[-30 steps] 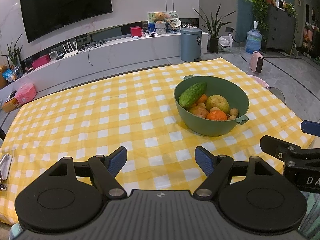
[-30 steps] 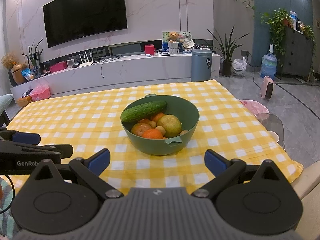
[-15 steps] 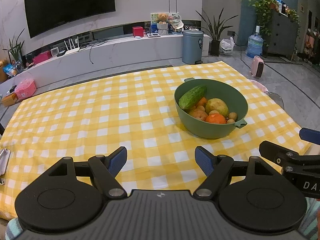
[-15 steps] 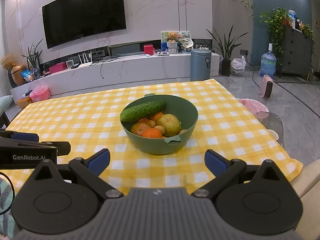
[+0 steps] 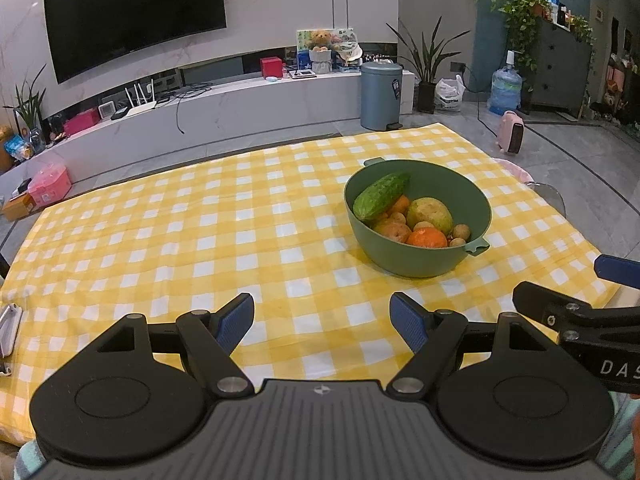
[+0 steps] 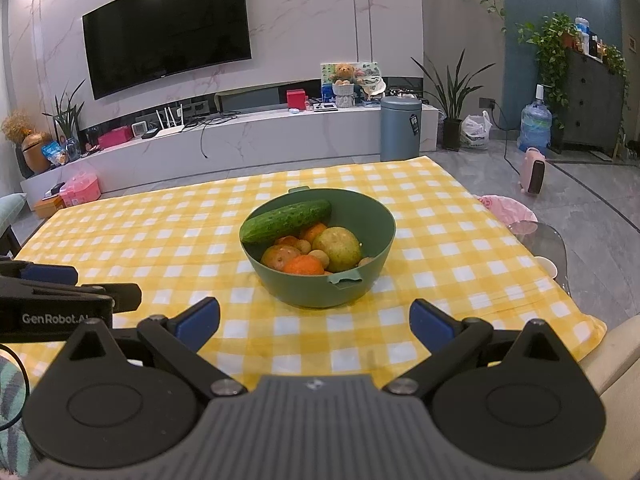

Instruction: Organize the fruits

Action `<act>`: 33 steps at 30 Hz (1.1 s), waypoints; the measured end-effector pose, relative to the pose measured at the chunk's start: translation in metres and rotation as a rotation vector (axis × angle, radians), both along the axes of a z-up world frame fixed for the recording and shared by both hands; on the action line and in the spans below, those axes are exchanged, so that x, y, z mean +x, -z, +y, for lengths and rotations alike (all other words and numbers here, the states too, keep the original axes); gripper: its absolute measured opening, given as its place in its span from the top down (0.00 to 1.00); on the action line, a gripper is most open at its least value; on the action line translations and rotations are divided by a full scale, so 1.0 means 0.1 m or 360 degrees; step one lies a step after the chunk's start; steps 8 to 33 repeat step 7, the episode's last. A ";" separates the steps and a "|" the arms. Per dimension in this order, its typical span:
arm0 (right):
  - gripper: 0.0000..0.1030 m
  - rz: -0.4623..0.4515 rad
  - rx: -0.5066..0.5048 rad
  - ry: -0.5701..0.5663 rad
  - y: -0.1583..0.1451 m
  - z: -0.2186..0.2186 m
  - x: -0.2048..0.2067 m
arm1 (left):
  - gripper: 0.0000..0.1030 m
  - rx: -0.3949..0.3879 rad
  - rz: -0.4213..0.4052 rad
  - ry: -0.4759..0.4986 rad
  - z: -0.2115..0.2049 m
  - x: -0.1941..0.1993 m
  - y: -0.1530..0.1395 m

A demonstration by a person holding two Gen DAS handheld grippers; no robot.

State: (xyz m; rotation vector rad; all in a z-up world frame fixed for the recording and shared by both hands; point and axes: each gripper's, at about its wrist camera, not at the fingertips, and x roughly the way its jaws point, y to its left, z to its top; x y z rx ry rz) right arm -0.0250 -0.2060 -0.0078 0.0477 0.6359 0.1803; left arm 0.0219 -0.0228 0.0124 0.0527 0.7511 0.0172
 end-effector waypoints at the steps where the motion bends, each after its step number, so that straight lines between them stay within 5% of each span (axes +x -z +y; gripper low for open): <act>1: 0.05 0.0001 0.0000 -0.0001 0.00 0.01 0.00 | 0.12 0.0002 -0.0005 -0.0003 0.00 0.00 0.00; 33: 0.05 -0.0005 -0.0001 0.0001 0.00 0.02 -0.01 | 0.12 -0.0014 -0.0016 -0.0020 0.03 -0.02 -0.02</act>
